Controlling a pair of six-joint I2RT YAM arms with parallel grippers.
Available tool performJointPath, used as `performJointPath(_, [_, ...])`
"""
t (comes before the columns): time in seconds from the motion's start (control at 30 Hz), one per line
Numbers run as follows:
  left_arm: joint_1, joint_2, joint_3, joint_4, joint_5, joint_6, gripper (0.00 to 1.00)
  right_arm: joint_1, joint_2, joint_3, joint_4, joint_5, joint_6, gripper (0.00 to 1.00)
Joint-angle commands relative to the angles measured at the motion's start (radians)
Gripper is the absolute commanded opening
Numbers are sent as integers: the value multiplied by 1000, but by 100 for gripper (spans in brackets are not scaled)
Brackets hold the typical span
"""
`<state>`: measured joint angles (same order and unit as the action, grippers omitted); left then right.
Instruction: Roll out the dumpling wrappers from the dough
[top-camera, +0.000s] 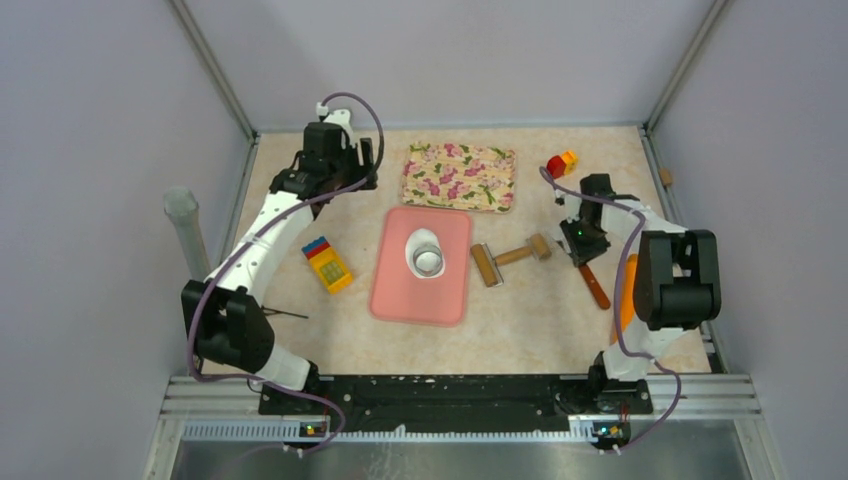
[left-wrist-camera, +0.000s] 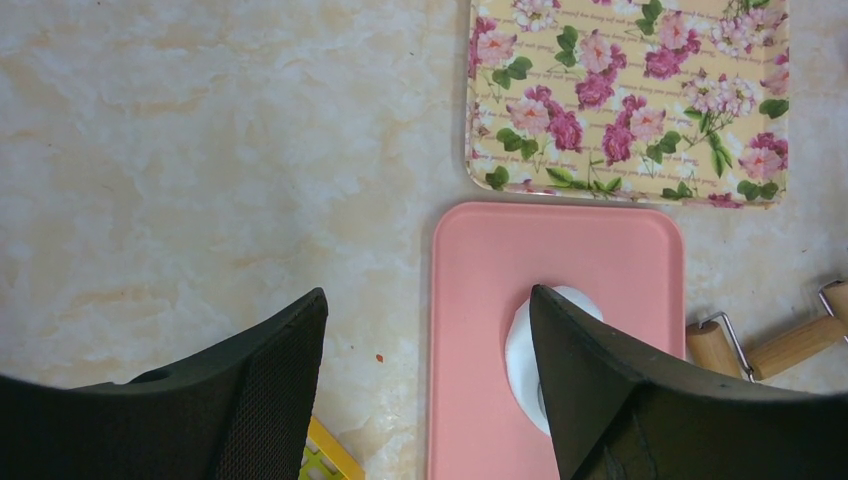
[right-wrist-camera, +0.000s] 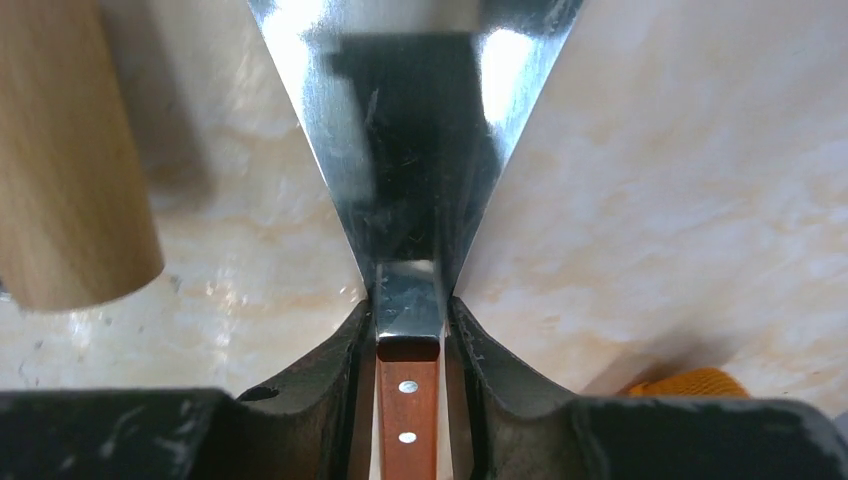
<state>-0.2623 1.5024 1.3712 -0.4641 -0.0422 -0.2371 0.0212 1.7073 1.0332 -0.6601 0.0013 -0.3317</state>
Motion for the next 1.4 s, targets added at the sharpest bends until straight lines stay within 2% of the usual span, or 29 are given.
performJointPath(0.0, [5, -39, -22, 42, 12, -1, 75, -15, 59, 12, 196, 71, 27, 14])
performJointPath(0.3, [5, -63, -57, 64, 91, 1, 75, -15, 71, 112, 210, -18, 39, 14])
performJointPath(0.53, [4, -36, -41, 83, 239, 16, 77, -15, -61, 32, 282, -67, 1, 11])
performJointPath(0.63, [-9, 21, 18, 66, 323, 17, 78, -15, -112, -15, 324, -87, -23, 7])
performJointPath(0.83, [-79, 171, 188, 60, 477, 7, 98, -16, -194, -79, 398, -168, -47, 5])
performJointPath(1.13, [-265, 391, 423, 57, 588, 10, 99, -15, -378, -186, 501, -337, -93, 4])
performJointPath(1.37, [-352, 494, 495, 67, 673, -39, 99, -14, -485, -256, 543, -504, -136, 4])
